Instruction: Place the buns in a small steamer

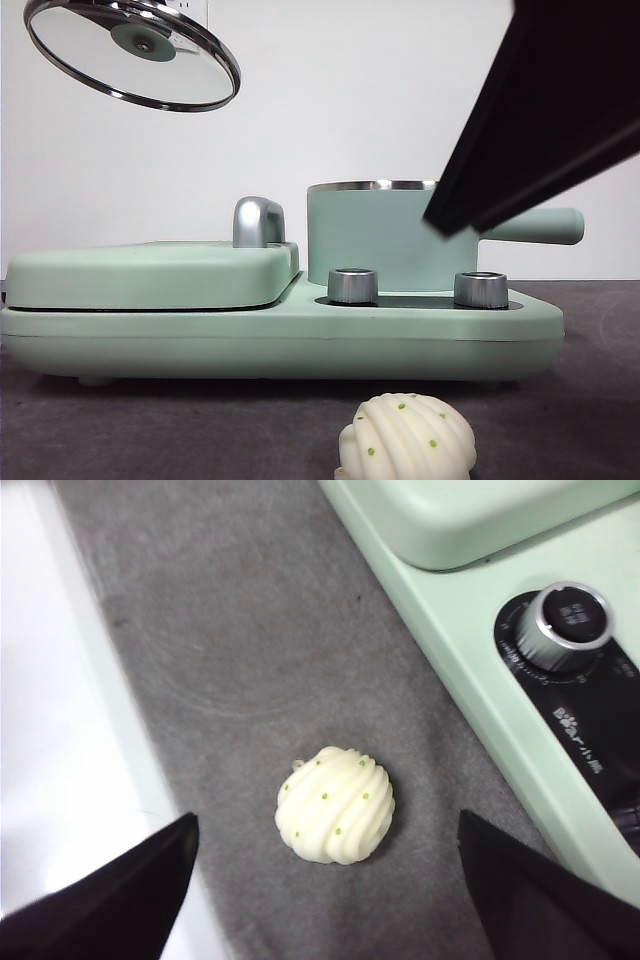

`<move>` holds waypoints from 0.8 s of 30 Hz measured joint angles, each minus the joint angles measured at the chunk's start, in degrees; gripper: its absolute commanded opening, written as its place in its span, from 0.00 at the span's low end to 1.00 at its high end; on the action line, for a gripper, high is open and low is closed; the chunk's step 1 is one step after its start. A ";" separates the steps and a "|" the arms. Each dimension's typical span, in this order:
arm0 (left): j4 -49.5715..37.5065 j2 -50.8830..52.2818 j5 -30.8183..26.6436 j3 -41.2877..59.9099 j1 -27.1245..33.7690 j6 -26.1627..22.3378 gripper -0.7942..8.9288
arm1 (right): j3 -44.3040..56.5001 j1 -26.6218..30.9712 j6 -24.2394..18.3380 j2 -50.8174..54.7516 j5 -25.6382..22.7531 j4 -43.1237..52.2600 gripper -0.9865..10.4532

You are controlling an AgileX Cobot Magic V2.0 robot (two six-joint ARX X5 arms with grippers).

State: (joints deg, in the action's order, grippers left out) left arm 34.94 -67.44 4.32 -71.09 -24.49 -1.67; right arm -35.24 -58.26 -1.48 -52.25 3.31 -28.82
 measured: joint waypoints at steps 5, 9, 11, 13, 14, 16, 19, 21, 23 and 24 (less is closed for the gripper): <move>0.00 0.00 0.00 0.00 0.00 0.00 0.09 | 0.00 -0.61 -1.36 -5.49 -0.35 2.78 0.45; 0.00 0.00 0.02 0.00 0.00 0.00 0.09 | 0.00 -0.61 -1.77 -9.77 -0.35 3.93 0.45; 0.00 0.00 0.02 0.00 0.00 0.00 0.09 | 0.00 -0.61 -2.21 -11.56 -0.33 4.44 0.45; 0.00 0.00 0.00 0.00 0.00 0.00 0.09 | 0.00 -0.63 -2.75 -12.94 -0.35 5.35 0.45; 0.00 0.00 0.02 0.00 0.00 0.00 0.09 | 0.00 -0.66 -2.91 -13.62 -0.35 5.97 0.45; 0.00 0.00 0.00 0.00 0.00 0.00 0.09 | 0.00 -0.68 -3.23 -14.93 -0.33 7.65 0.45; 0.00 0.00 0.00 0.00 0.00 0.00 0.09 | 0.00 -0.68 -3.26 -16.85 -0.33 9.92 0.45; 0.00 0.00 0.00 0.00 0.00 0.00 0.09 | 0.00 -0.68 -3.26 -18.18 -0.35 10.93 0.45; 0.02 0.00 0.00 0.00 0.00 0.00 0.09 | 0.00 -0.68 -3.28 -20.00 -0.33 11.76 0.45; 0.00 0.00 0.00 0.00 0.00 0.00 0.09 | 0.00 -0.68 -3.28 -20.81 -0.35 11.91 0.45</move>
State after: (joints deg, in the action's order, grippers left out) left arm 34.94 -67.44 4.32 -71.09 -24.49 -1.67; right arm -35.24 -58.94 -4.75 -73.06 2.96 -16.91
